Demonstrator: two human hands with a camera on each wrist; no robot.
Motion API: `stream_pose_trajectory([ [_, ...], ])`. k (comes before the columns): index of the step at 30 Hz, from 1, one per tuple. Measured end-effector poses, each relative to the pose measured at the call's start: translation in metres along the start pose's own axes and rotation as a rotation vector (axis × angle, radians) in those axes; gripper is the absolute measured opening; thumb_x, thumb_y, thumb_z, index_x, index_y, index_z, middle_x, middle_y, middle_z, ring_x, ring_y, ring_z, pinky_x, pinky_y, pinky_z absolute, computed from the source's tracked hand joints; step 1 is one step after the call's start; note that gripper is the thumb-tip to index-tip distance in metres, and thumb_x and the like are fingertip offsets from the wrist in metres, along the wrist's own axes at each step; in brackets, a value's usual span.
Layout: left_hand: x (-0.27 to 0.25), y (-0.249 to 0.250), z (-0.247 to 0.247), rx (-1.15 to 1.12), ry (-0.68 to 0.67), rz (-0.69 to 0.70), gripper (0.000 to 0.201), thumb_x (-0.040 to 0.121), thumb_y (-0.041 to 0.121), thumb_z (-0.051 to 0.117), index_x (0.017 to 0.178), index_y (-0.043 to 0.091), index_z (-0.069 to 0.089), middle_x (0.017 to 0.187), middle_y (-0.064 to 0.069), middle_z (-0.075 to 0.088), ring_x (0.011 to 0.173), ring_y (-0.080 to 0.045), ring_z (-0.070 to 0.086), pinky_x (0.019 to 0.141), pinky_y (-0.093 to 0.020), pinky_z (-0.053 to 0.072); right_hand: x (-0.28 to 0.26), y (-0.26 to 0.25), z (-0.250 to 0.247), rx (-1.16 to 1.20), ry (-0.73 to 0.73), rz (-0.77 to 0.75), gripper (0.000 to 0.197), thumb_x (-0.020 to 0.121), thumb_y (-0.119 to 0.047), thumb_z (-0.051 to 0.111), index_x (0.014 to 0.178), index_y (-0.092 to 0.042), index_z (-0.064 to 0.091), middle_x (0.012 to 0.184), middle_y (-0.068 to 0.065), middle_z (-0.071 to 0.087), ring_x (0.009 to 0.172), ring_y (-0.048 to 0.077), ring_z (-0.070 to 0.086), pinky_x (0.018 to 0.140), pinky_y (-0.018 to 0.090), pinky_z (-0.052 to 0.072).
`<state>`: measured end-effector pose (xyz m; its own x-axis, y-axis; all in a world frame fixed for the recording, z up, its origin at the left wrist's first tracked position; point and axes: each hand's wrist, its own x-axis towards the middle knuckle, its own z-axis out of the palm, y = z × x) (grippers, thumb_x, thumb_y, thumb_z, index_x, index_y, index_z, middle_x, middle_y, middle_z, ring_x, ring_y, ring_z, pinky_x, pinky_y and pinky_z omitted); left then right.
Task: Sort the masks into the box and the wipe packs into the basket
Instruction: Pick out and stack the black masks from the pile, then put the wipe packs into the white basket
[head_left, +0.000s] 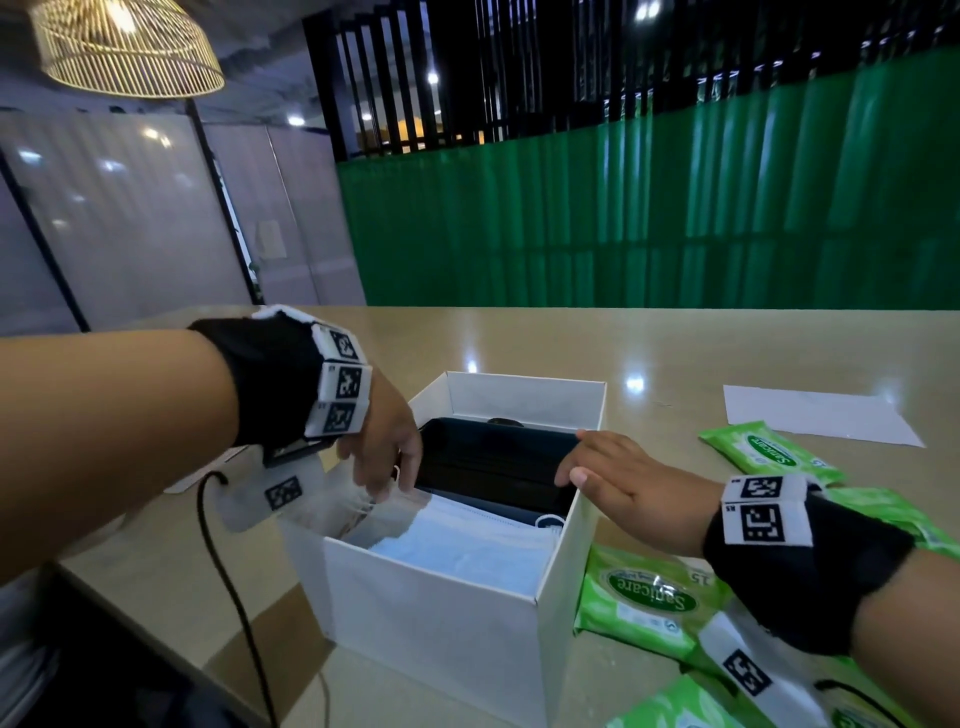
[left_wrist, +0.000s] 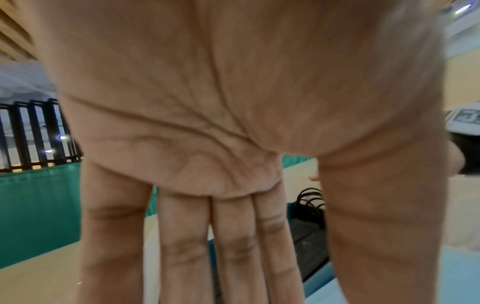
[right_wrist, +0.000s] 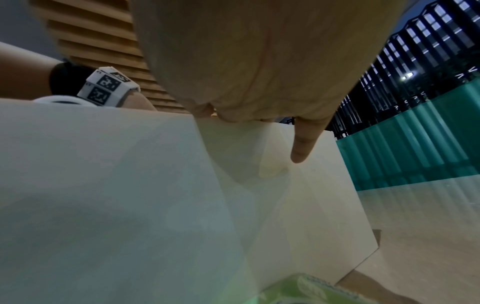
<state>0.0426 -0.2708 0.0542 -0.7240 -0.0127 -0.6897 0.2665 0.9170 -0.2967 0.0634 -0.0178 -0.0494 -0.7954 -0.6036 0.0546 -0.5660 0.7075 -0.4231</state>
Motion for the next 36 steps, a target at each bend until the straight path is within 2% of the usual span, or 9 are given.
stream_pose_trajectory([
  [4,0.006,0.009,-0.014,-0.003,-0.039,-0.02,0.041,0.085,0.025,0.069,0.124,0.022,0.057,0.113,-0.001,0.068,0.108,-0.016,0.062,0.092,-0.028,0.047,0.0,-0.001,0.0,0.001,-0.012,0.004,0.023,0.102,-0.033,0.016,0.11,-0.035,0.038,0.122,-0.017,0.029,0.141,0.003,0.004,0.112,0.021,0.01],
  [8,0.013,0.015,-0.046,-0.149,0.326,-0.082,0.04,0.083,0.023,0.071,0.12,0.014,0.06,0.069,0.006,0.058,0.068,-0.012,0.058,0.067,-0.02,0.049,0.001,0.0,0.002,0.016,-0.001,-0.008,0.023,0.102,-0.033,0.016,0.11,-0.036,0.038,0.123,-0.018,0.03,0.141,0.001,0.002,0.112,0.019,0.009],
  [12,0.034,0.024,-0.064,-0.4,0.432,-0.061,0.04,0.084,0.028,0.069,0.113,0.002,0.063,0.101,-0.011,0.07,0.081,-0.027,0.067,0.082,-0.038,0.056,0.001,-0.001,0.002,0.029,-0.001,-0.012,0.024,0.102,-0.033,0.016,0.111,-0.036,0.038,0.123,-0.019,0.031,0.141,0.001,0.002,0.107,0.014,0.008],
  [20,0.08,0.044,-0.045,-0.447,0.298,-0.146,0.048,0.081,0.033,0.068,0.121,0.007,0.061,0.125,-0.011,0.061,0.118,-0.028,0.057,0.099,-0.038,0.047,0.0,-0.003,-0.001,0.011,0.01,-0.004,0.038,0.104,-0.031,0.019,0.129,-0.021,0.046,0.141,-0.006,0.033,0.142,0.003,0.002,0.105,0.013,0.005],
  [24,0.119,0.041,-0.034,-0.382,0.176,-0.214,0.082,0.058,0.066,0.07,0.12,0.013,0.06,0.118,-0.007,0.065,0.101,-0.023,0.063,0.094,-0.033,0.048,-0.001,-0.002,0.0,0.033,0.016,-0.002,0.038,0.104,-0.029,0.02,0.13,-0.019,0.046,0.141,-0.003,0.035,0.143,0.007,0.003,0.112,0.02,0.005],
  [27,0.101,0.054,-0.027,-0.458,0.137,-0.202,0.068,0.079,0.052,0.066,0.127,0.006,0.051,0.12,-0.013,0.061,0.108,-0.027,0.059,0.088,-0.031,0.045,0.003,0.001,0.003,0.042,0.014,0.009,0.038,0.104,-0.03,0.022,0.13,-0.019,0.047,0.141,-0.001,0.037,0.145,0.012,0.004,0.117,0.028,0.005],
  [30,0.081,0.055,-0.031,-0.513,0.213,-0.197,0.05,0.09,0.041,0.059,0.123,0.003,0.053,0.086,-0.007,0.06,0.09,-0.023,0.056,0.08,-0.029,0.043,0.0,-0.002,-0.008,-0.015,-0.04,0.014,0.039,0.104,-0.031,0.026,0.138,-0.019,0.042,0.149,-0.001,0.033,0.145,0.013,0.006,0.118,0.029,0.004],
  [33,0.063,0.052,-0.048,-0.583,0.355,-0.074,0.048,0.09,0.034,0.06,0.128,0.004,0.052,0.108,-0.014,0.062,0.099,-0.027,0.061,0.079,-0.032,0.049,-0.023,-0.006,-0.032,-0.04,-0.048,0.069,0.045,0.099,-0.034,0.044,0.143,-0.029,0.034,0.153,-0.01,0.026,0.139,0.009,0.026,0.105,0.018,0.021],
  [36,0.02,0.066,-0.064,-0.679,0.508,0.078,0.024,0.093,0.032,0.055,0.11,0.015,0.053,0.109,-0.008,0.059,0.081,-0.023,0.062,0.064,-0.028,0.046,-0.06,0.003,-0.057,-0.055,0.058,0.178,0.047,0.096,-0.035,0.051,0.14,-0.035,0.036,0.144,-0.017,0.036,0.119,0.003,0.044,0.084,0.01,0.027],
])
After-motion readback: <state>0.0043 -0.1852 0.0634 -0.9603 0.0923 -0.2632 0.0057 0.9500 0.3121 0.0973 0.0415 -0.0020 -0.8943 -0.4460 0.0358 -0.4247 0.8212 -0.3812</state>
